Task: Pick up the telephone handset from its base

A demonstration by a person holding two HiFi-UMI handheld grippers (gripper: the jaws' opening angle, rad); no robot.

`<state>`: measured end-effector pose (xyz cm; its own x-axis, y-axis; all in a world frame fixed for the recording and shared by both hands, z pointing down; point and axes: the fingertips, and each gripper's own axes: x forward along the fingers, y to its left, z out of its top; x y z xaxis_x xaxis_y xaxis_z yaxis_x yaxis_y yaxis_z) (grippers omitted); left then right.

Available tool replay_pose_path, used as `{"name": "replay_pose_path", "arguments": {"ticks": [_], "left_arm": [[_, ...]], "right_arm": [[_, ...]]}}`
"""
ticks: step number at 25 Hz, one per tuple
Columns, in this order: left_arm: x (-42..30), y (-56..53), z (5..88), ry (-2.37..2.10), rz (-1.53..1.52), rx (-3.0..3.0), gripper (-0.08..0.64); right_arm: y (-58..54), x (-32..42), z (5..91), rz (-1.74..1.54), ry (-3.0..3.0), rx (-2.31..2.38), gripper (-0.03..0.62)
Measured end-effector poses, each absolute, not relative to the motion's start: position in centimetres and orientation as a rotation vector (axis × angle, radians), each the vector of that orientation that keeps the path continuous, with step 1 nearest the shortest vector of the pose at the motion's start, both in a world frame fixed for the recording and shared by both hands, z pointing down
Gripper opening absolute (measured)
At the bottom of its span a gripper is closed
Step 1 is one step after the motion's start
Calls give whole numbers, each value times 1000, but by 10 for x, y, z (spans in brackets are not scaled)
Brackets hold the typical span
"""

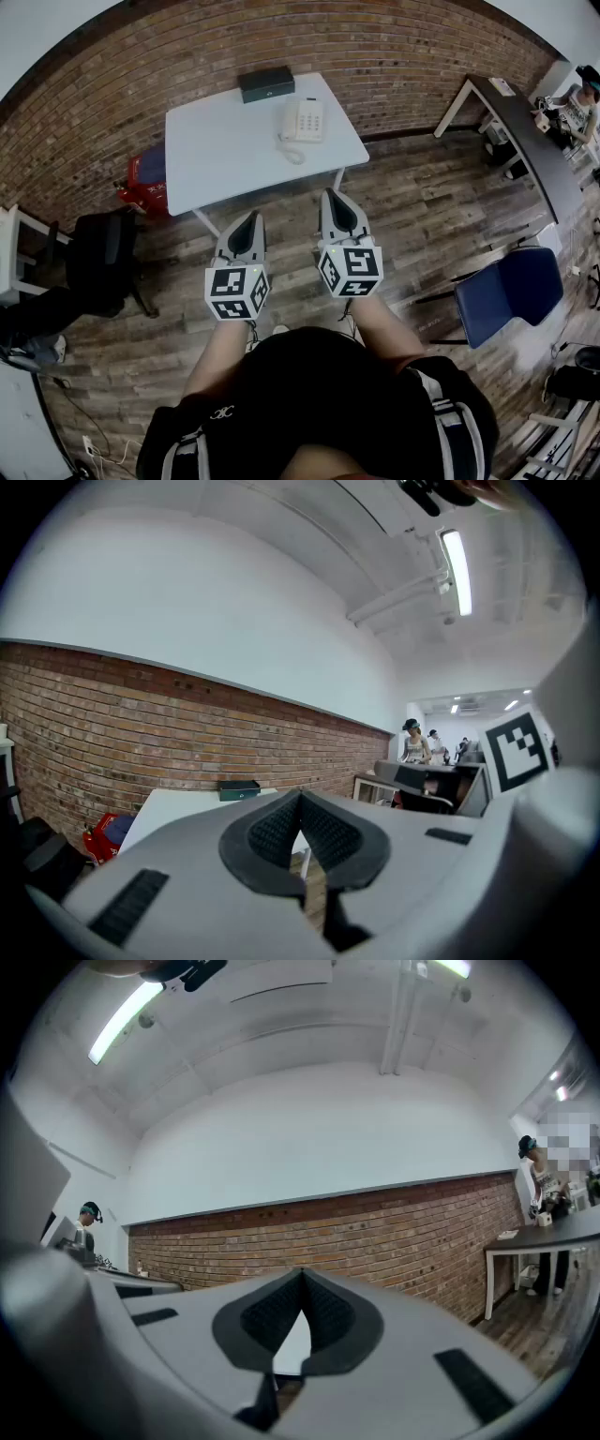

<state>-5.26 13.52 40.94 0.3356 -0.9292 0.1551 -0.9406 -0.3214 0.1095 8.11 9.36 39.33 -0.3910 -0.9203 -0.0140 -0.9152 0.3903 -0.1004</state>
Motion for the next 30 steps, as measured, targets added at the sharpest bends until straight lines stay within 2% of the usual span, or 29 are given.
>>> {"name": "replay_pose_path", "arguments": {"ticks": [30], "left_arm": [[-91,132,413,-1591,84,2539,-3]], "right_arm": [[101,34,388,-68,2489,-1727,-3]]}}
